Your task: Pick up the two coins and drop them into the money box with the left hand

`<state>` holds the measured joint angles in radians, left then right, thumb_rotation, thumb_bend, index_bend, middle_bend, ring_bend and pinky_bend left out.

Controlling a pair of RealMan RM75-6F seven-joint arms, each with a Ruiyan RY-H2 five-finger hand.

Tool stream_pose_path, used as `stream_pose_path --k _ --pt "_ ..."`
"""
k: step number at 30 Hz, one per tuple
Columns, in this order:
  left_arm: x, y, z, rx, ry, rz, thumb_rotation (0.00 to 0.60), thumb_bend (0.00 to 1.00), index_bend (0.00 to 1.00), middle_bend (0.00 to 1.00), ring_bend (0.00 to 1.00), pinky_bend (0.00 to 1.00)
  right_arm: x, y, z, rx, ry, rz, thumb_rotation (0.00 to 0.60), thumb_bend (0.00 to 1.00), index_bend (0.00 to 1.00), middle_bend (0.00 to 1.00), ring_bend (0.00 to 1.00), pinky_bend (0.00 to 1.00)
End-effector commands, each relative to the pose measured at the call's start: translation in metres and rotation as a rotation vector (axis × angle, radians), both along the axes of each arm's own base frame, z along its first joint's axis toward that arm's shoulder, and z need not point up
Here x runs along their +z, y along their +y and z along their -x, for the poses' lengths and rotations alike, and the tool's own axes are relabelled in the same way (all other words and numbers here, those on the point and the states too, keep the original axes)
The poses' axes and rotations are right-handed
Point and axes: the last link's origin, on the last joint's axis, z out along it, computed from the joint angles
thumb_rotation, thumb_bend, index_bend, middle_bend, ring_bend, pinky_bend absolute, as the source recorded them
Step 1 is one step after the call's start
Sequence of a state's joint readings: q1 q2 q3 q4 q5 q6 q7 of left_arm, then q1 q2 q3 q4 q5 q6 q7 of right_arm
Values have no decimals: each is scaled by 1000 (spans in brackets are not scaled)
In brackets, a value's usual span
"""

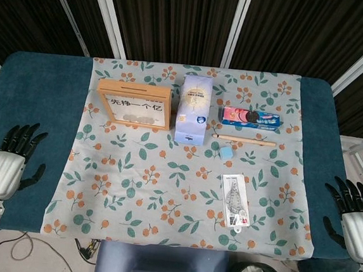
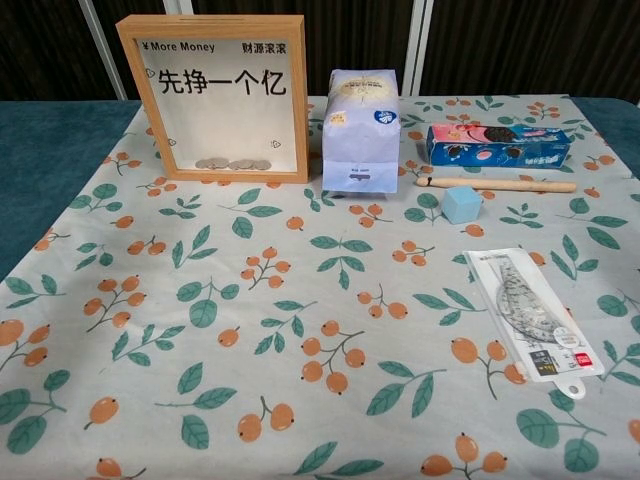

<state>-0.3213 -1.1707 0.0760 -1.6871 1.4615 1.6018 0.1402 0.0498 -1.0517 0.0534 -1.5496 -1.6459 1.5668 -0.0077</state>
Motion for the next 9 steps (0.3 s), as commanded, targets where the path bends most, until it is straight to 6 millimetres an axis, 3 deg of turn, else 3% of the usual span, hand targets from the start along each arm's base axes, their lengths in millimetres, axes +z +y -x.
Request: stream_pose_path --k 1,9 --pt "-10 -11 11 -4 -16 -21 600 368 129 0 0 0 0 0 0 5 -8 0 600 439 146 64 10 0" --pt "-15 -20 14 28 -61 14 600 359 110 0 0 0 0 1 0 1 2 -10 600 440 146 63 7 0"
